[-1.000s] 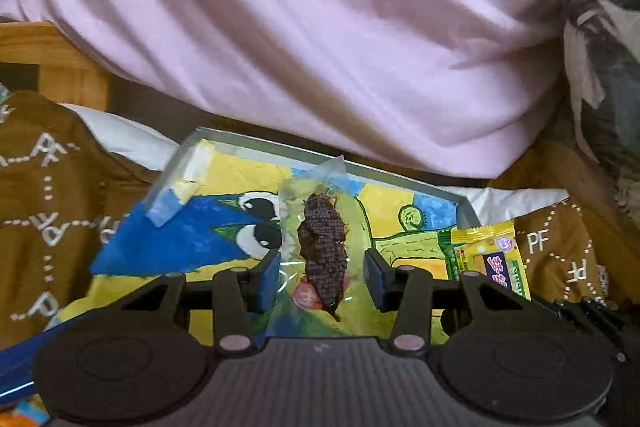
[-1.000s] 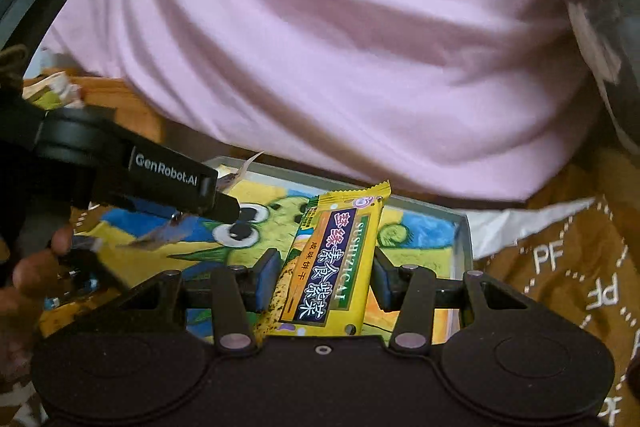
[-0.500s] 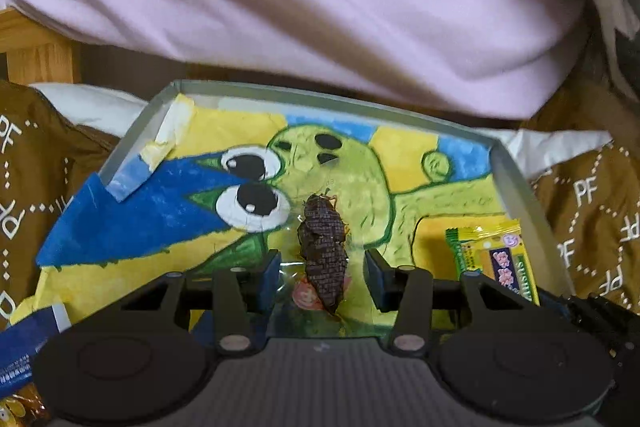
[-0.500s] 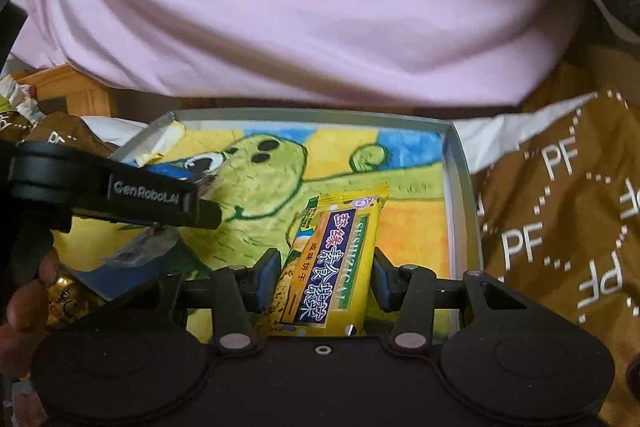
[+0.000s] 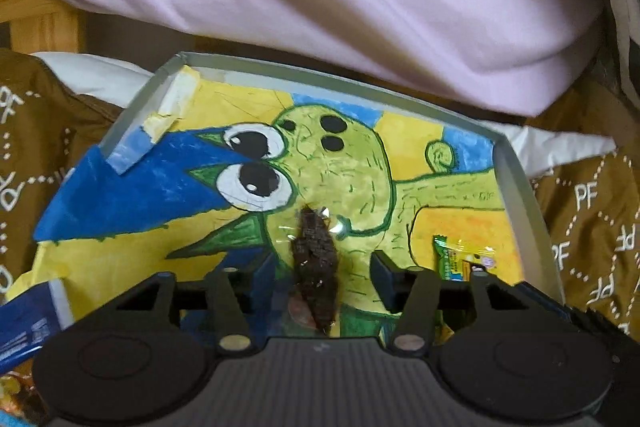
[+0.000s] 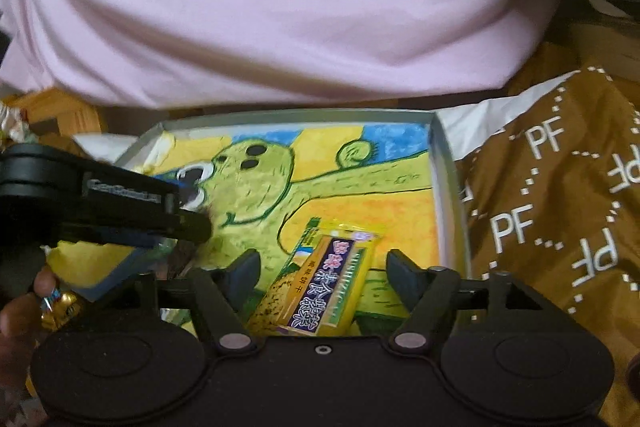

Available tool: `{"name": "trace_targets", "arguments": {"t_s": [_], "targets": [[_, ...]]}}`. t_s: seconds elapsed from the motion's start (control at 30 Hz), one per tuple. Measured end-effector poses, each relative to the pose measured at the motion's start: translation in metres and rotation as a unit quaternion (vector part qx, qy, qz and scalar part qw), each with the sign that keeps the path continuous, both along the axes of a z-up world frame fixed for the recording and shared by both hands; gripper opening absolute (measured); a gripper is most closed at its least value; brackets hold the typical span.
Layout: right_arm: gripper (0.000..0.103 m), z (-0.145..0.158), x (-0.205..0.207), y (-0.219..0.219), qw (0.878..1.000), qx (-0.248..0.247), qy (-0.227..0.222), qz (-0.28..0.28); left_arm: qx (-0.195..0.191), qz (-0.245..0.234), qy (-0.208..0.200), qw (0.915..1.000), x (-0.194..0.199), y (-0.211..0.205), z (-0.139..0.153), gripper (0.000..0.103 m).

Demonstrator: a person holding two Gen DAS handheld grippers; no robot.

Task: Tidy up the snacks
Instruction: 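Carry jerky with left gripper into the silver tray while right gripper carries the yellow bar there, then open both grippers and lift them away from the tray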

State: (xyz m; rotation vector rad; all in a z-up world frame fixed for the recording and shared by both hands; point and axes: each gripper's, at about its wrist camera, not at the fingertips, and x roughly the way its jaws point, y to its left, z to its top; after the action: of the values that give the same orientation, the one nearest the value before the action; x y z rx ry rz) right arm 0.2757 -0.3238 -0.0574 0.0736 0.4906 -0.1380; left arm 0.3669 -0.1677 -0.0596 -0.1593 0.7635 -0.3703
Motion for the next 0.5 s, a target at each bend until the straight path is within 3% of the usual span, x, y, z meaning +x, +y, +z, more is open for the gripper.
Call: {"name": "trace_targets", "arguments": {"t_s": [0.13,0.33,0.5], "targets": [[0.087,0.018,-0.016,-0.006,0.999,0.023,-0.03,-0.02,-0.014,0.011,-0.021,0.9996,-0.014,0.014,0.016,0.08],[0.1,0.051,-0.052,-0.006,0.996,0.03,-0.084,-0.028,-0.009,0.021,-0.096,0.9951,-0.055,0.037,0.052,0.102],[0.102,0.079,-0.085,0.005,0.992,0.019,-0.123,-0.017,-0.007,0.029,-0.147,0.9886,-0.093,0.054,0.076,0.103]]}}
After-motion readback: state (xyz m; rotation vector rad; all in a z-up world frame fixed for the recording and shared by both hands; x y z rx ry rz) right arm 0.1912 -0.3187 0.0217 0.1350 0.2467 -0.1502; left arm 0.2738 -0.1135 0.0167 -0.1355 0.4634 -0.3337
